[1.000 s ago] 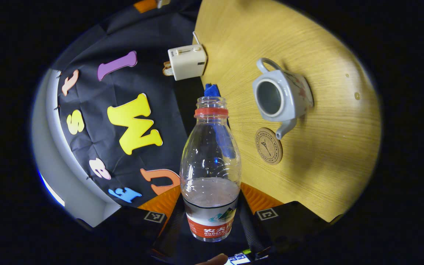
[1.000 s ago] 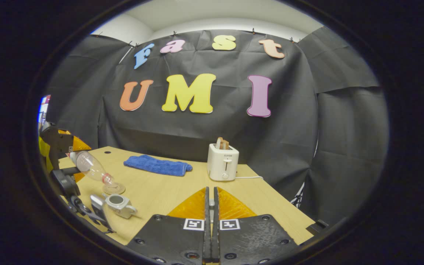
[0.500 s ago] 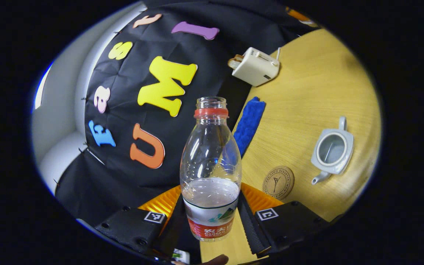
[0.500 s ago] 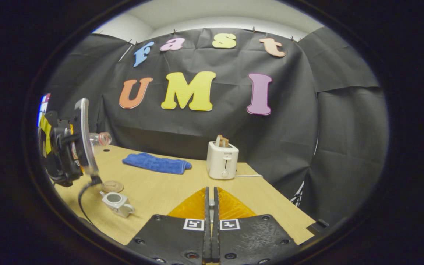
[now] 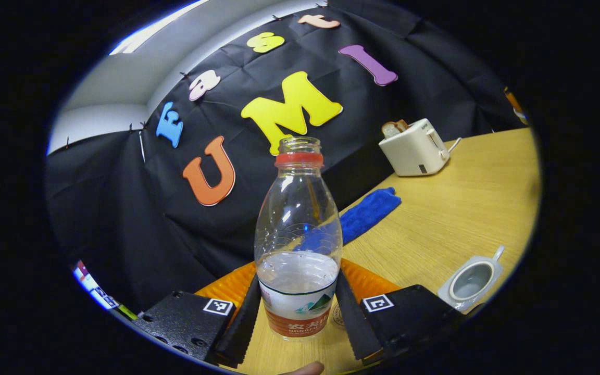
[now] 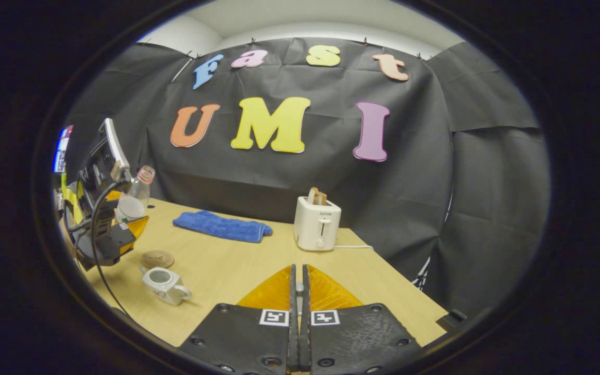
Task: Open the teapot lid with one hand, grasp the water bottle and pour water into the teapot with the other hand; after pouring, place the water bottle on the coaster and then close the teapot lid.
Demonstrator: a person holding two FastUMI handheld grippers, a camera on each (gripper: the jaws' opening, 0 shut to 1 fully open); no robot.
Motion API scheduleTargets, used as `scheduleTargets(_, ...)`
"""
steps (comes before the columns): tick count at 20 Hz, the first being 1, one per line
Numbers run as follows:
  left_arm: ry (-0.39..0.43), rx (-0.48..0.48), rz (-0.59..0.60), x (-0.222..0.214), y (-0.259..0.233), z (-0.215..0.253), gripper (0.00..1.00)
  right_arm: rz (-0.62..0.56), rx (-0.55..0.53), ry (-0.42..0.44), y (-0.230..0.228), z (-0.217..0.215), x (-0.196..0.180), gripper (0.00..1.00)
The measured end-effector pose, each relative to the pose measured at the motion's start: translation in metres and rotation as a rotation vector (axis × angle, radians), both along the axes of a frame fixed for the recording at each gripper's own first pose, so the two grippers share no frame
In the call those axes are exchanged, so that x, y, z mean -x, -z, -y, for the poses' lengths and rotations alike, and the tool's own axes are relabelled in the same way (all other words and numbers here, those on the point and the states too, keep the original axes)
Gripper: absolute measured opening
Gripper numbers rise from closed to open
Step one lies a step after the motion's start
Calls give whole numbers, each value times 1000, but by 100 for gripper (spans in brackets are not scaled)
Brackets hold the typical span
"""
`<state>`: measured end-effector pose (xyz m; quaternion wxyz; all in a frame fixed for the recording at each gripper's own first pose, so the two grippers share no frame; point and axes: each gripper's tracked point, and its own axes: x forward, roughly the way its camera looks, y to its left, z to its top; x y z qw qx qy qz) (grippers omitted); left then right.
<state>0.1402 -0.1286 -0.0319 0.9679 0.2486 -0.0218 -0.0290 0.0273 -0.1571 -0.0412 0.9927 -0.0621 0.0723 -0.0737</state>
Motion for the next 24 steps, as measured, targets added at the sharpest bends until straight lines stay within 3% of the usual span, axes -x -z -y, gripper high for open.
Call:
scheduleTargets(7,106,408,-93,-15,21,1,77,-12,7,-9,7,-7,-3,1)
scheduleTargets(12,103,444,-96,-28,25,-3,78,-19,7,-13,8,-9,-2,1)
scheduleTargets(13,115,450,-92,-29,23,1,83,-21,7,-13,9,-8,-3,1)
scheduleTargets(14,126,457,-87,-32,23,4,78,-23,7,-13,10,-8,-4,1)
scheduleTargets(17,163,487,-112,-33,29,18,79,-31,7,-11,13,-6,-7,1)
scheduleTargets(24,143,495,-124,-39,37,18,81,-46,1,-10,17,-5,-8,1)
